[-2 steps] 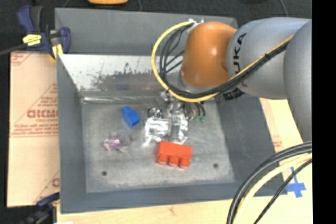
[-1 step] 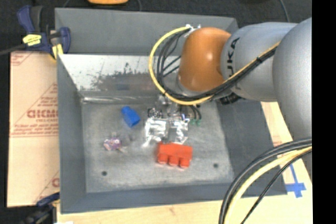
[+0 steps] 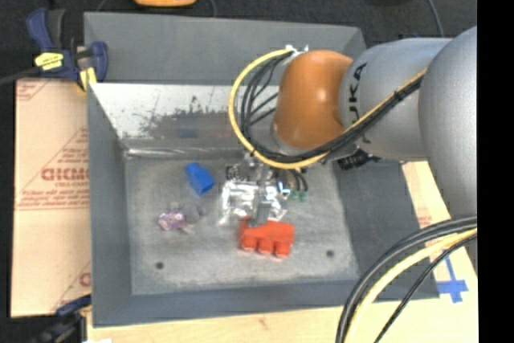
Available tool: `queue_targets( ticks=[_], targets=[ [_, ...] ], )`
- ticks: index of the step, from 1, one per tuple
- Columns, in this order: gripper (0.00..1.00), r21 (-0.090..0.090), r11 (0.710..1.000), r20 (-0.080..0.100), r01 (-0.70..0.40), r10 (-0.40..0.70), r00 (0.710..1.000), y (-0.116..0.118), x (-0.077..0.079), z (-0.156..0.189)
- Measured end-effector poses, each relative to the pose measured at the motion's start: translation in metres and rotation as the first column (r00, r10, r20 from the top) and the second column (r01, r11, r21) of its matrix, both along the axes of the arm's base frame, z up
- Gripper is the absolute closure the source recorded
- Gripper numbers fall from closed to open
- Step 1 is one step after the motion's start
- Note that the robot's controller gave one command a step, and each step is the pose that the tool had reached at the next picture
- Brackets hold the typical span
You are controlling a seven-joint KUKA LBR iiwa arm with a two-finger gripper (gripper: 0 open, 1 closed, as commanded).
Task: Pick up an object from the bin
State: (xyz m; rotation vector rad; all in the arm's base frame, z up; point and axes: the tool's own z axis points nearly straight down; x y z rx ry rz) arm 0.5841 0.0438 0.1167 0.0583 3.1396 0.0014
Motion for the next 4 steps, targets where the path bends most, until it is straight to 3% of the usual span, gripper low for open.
queue_targets(
  ticks=[1,2,3,4],
  targets=[
    [0.0,0.001,0.999,-0.009,0.051,-0.051,0.999,0.0,-0.013,-0.045],
    [0.0,0.002,0.999,-0.005,0.051,-0.051,0.999,-0.001,-0.011,-0.043],
    [1.0,0.002,0.999,0.012,0.053,-0.053,0.999,-0.002,-0.006,-0.039],
    [1.0,0.0,0.999,0.007,0.053,-0.053,0.999,-0.003,-0.004,0.03]
  ],
)
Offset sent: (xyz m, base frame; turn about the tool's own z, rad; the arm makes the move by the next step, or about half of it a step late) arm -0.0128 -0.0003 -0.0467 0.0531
